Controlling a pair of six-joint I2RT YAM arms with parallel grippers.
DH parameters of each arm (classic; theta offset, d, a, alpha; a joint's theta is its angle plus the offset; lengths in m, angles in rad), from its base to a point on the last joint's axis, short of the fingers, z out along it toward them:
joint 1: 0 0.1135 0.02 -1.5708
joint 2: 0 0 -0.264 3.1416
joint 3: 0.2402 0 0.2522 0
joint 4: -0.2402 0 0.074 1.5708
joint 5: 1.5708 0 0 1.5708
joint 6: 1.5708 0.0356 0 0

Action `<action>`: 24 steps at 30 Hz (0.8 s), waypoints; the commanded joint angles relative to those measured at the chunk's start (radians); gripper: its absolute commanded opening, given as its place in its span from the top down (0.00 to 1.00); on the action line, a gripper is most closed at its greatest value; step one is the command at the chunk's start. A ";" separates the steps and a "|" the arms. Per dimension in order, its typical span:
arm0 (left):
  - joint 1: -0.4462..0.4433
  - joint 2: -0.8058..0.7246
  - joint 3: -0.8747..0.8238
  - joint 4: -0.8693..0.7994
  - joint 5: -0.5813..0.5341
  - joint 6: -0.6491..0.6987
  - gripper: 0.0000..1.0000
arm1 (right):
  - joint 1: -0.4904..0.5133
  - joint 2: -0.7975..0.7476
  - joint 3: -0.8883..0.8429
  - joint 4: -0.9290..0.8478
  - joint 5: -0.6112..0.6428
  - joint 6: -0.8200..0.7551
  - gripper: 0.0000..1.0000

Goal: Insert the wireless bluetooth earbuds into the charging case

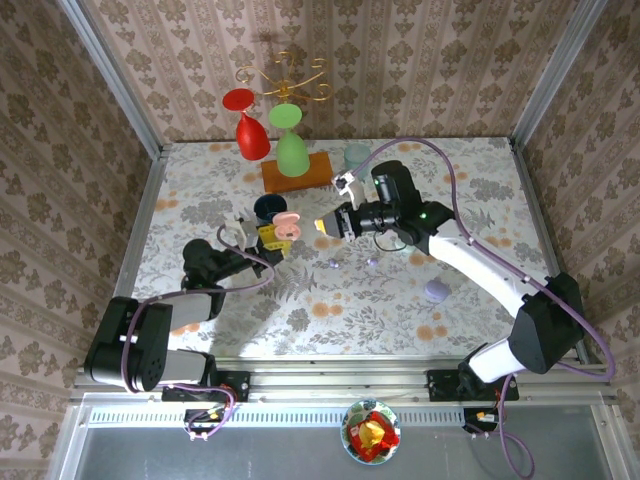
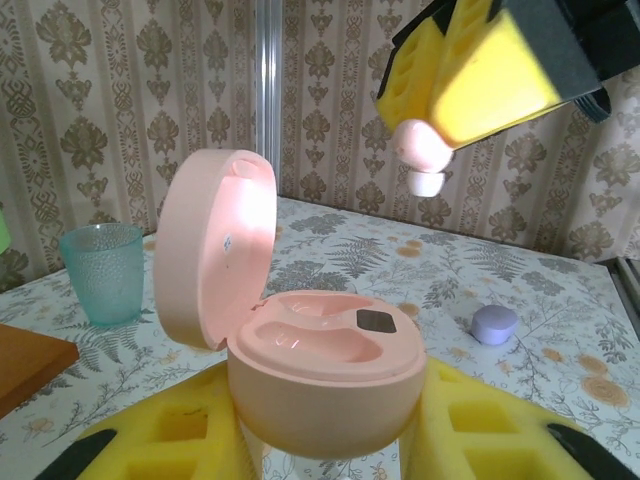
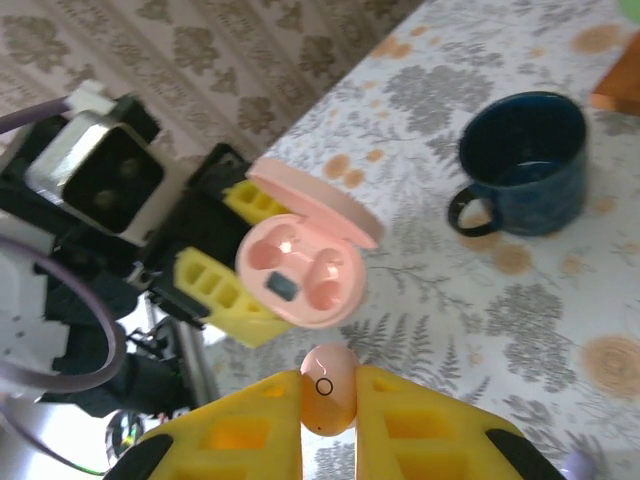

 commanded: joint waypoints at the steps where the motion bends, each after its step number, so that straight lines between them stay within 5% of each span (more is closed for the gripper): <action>1: -0.010 0.005 0.035 0.034 0.062 -0.023 0.73 | 0.034 0.007 0.044 -0.005 -0.094 -0.058 0.81; 9: -0.036 0.012 0.058 0.035 0.147 -0.059 0.73 | 0.070 0.070 0.124 -0.084 -0.072 -0.112 0.83; 24: -0.041 -0.006 0.059 0.036 0.146 -0.069 0.73 | 0.074 0.108 0.148 -0.147 -0.015 -0.154 0.84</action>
